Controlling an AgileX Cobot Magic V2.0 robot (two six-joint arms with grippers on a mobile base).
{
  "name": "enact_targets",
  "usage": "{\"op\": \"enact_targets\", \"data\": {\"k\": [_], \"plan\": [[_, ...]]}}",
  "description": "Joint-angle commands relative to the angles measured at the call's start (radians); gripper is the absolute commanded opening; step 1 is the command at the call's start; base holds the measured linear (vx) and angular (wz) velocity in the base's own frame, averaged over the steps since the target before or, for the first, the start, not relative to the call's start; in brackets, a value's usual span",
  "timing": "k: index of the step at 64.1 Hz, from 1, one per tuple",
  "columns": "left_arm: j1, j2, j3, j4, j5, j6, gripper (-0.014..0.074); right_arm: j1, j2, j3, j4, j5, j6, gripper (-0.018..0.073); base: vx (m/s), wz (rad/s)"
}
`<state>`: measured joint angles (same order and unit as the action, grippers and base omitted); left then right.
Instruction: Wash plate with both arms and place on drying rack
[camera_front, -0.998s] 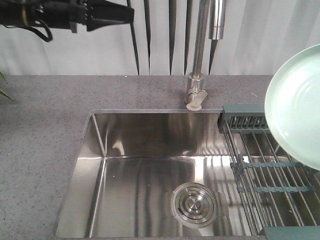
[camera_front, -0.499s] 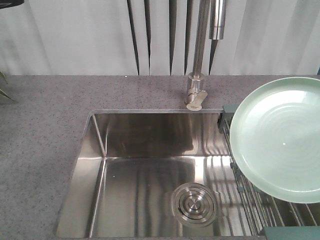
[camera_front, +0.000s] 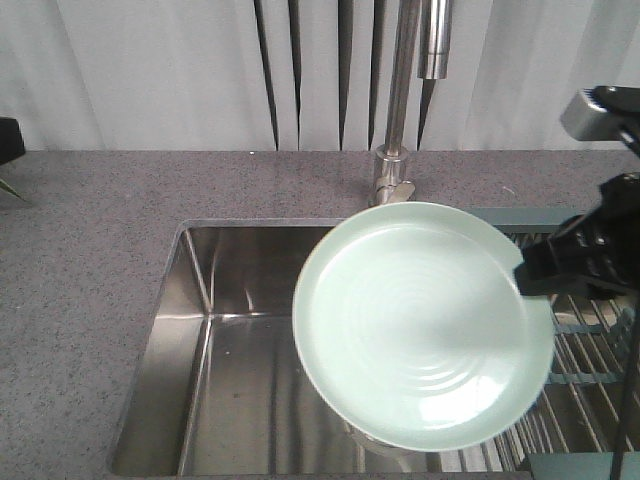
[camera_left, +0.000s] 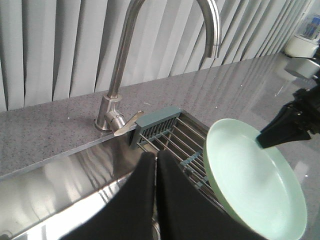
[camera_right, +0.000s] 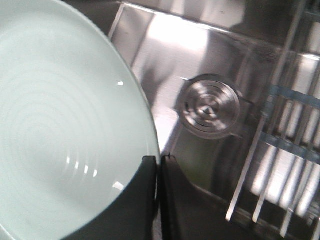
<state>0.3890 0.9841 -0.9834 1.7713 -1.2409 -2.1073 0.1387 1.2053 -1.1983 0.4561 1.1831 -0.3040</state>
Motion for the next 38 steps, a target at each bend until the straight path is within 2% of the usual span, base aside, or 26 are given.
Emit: {"op": "enact_targets", "data": {"k": [1,7,20,28,38], "plan": [[0.003,-0.027,0.008,0.035,-0.078,-0.008,-0.0008,0.000,0.039,-0.026,0.163,-0.105,-0.063,-0.0006,0.00,0.00],[0.003,-0.027,0.014,0.035,-0.093,-0.008,-0.0008,0.000,0.100,-0.026,0.206,-0.192,-0.062,-0.0006,0.00,0.00],[0.003,-0.027,0.014,0.035,-0.096,-0.008,-0.0007,-0.003,0.194,-0.026,0.181,-0.383,-0.053,-0.0006,0.00,0.00],[0.003,-0.027,0.014,0.035,-0.096,-0.008,-0.0007,-0.003,0.193,-0.030,0.051,-0.430,0.014,-0.0006,0.00,0.00],[0.003,-0.027,0.014,0.035,-0.098,-0.008,-0.0007,-0.003,0.173,-0.056,-0.203,-0.335,0.160,-0.0006,0.00,0.00]]}}
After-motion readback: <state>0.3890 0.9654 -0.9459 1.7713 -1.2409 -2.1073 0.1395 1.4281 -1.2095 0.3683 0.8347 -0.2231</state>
